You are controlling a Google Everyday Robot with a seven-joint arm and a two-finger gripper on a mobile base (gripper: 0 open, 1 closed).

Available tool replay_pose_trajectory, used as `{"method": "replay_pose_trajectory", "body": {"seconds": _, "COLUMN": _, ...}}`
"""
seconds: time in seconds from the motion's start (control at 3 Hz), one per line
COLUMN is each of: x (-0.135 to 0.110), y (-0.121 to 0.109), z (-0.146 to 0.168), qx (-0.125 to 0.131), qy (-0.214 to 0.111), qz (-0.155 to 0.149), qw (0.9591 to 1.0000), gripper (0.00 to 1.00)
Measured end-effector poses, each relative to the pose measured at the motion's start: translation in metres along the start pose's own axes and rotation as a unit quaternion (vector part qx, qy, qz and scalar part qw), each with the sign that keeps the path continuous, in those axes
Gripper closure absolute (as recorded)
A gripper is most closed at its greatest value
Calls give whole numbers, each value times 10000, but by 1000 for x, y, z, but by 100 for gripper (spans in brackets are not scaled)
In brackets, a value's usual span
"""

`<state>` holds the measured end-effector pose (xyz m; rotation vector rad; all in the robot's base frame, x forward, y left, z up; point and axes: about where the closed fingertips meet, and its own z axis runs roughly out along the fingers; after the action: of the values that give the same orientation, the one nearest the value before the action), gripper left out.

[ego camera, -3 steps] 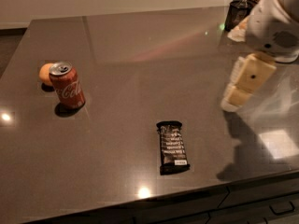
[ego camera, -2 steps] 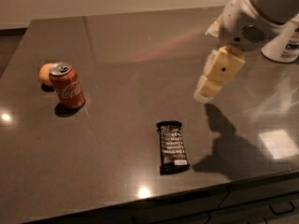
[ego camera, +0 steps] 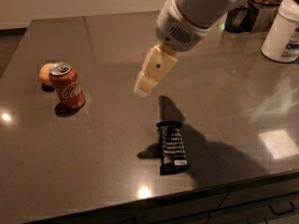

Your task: Move coke can near rxbar chocolate

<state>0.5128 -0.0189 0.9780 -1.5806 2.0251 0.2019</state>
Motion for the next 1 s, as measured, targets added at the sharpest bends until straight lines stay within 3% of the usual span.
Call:
{"method": "replay_pose_trajectory", "body": {"seconds": 0.67, "x": -87, "y": 16, "z": 63, "qx": -143, "qy": -354, "qz": -206, "qw": 9991, "gripper": 0}}
{"method": "replay_pose_trajectory", "body": {"seconds": 1.0, "x": -128, "y": 26, "z": 98, "qx": -335, "qy": -486, "qz": -426, "qw": 9973, "gripper": 0}}
